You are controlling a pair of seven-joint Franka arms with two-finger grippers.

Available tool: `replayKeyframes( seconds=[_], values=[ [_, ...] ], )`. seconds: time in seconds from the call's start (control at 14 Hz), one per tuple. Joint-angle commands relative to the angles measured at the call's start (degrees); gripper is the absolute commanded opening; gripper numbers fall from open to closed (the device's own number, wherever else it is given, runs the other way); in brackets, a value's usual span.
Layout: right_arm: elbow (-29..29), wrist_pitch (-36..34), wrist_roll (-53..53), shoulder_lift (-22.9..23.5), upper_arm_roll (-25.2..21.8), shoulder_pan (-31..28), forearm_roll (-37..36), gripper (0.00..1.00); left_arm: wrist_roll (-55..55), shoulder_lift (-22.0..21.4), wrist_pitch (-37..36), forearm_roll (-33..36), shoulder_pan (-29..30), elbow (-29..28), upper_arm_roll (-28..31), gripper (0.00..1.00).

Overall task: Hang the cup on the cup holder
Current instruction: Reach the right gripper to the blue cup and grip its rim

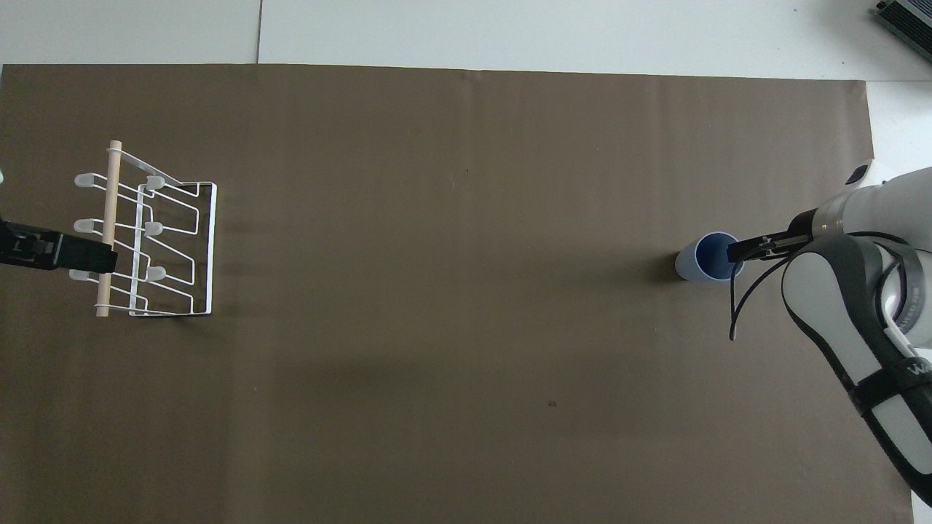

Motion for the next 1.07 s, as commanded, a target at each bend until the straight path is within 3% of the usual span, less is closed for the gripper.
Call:
replayKeyframes(
  seconds=[0.0,0.07,0.21,0.43,0.5,0.57,1.0],
  values=[
    [-2.5,1.8,-2.1,-0.8,0.1,-0.2,1.6,1.0,-0.1,-1.0,-0.5,0.4,0.3,-0.9,-0.2,1.0],
    [-2.6,2.3,-2.0,-0.6,0.2,-0.1,1.7,0.9,-0.1,-1.0,-0.5,0.4,0.2,-0.9,-0.2,1.0],
    [-3.1,2.8,-2.1,-0.2,0.2,-0.1,1.9,0.79,-0.1,-1.0,-0.5,0.4,0.2,-0.9,-0.2,1.0],
    [-3.2,2.9,-2.1,-0.1,0.2,0.0,2.2,0.43,-0.1,-1.0,-0.5,0.4,0.2,-0.9,-0.2,1.0],
    [-3.1,2.9,-1.9,-0.1,0.2,0.0,2.2,0.28,-0.1,-1.0,-0.4,0.4,0.2,-0.9,-0.2,1.0],
    [-3.2,3.2,-1.4,-0.1,0.2,0.2,2.4,0.0,-0.1,-1.0,-0.5,0.4,0.2,-0.9,-0.2,1.0],
    [-1.6,3.0,-0.7,0.3,0.2,0.1,4.0,0.0,-0.1,-1.0,-0.5,0.4,0.3,-0.9,-0.2,1.0]
  ],
)
